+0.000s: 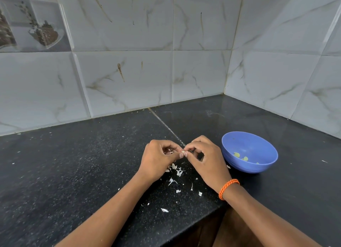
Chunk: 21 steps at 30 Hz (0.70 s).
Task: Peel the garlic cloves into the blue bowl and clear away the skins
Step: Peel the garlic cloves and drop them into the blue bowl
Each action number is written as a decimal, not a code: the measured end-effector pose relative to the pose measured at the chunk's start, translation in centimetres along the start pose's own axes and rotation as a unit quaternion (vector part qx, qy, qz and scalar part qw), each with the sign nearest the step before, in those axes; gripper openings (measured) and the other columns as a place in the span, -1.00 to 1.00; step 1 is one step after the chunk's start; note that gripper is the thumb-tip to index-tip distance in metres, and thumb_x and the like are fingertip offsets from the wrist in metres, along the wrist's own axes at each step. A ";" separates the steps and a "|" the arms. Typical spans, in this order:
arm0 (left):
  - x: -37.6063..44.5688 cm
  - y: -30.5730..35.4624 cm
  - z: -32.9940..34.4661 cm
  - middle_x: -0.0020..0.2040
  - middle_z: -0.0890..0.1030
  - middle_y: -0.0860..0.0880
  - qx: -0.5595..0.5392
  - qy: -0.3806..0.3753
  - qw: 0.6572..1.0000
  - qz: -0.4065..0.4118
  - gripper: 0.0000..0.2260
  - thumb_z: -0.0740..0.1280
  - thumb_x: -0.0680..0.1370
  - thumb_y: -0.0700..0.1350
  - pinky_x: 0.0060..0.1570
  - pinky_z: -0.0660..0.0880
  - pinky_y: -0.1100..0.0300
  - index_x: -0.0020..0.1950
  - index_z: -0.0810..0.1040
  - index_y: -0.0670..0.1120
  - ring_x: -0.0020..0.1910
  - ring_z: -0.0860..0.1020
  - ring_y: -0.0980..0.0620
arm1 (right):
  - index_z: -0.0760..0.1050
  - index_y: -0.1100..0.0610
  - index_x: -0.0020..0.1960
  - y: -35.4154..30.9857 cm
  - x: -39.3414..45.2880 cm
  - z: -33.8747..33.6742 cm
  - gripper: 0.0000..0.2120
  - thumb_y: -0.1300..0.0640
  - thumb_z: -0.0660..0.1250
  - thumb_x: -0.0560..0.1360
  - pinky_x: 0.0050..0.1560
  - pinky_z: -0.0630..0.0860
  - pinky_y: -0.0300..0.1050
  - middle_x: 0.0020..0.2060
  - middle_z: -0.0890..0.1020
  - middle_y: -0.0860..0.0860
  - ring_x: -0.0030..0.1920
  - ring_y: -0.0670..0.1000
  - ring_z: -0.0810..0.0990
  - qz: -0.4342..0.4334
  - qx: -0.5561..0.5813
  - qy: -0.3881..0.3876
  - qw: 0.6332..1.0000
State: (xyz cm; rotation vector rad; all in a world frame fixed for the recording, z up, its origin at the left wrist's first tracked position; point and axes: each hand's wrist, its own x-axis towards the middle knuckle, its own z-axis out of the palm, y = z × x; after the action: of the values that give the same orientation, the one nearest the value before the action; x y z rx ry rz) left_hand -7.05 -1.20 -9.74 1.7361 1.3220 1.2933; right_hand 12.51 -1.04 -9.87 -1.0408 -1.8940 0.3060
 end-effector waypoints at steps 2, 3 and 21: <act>0.0 0.0 0.0 -0.23 0.74 0.05 0.004 0.003 1.000 0.003 -0.90 0.64 0.49 -0.06 -0.20 0.51 0.00 -0.17 0.78 0.10 -0.32 0.47 0.07 | 0.62 -0.05 -0.10 0.0 0.0 0.1 -0.87 0.12 0.51 0.57 -0.17 0.62 0.10 -0.08 0.55 -0.16 -0.22 -0.04 0.63 0.002 -0.011 0.000 1.000; 0.0 0.0 0.0 -0.22 0.74 0.05 0.010 0.003 1.000 0.005 -0.91 0.63 0.50 -0.05 -0.19 0.55 -0.03 -0.16 0.78 0.12 -0.32 0.49 0.02 | 0.61 -0.04 -0.11 0.0 0.0 0.1 -0.87 0.13 0.51 0.57 -0.18 0.62 0.09 -0.09 0.54 -0.16 -0.22 -0.05 0.63 0.002 -0.015 0.000 1.000; -0.4 0.3 0.5 -0.11 0.73 0.24 0.095 0.013 0.995 0.038 -0.91 0.55 0.55 -0.02 0.01 0.64 -0.08 -0.12 0.76 0.18 -0.12 0.67 0.10 | 0.49 -0.03 -0.16 -0.2 -0.2 0.1 -0.80 0.19 0.45 0.55 -0.24 0.59 0.09 -0.10 0.49 -0.15 -0.22 -0.03 0.59 -0.010 -0.048 -0.015 0.999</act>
State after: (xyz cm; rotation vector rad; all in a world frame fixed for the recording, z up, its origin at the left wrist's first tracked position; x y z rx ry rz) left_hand -6.48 -1.57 -9.82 1.9205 1.4458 1.2698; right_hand 12.34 -1.27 -9.96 -1.0855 -1.9605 0.2230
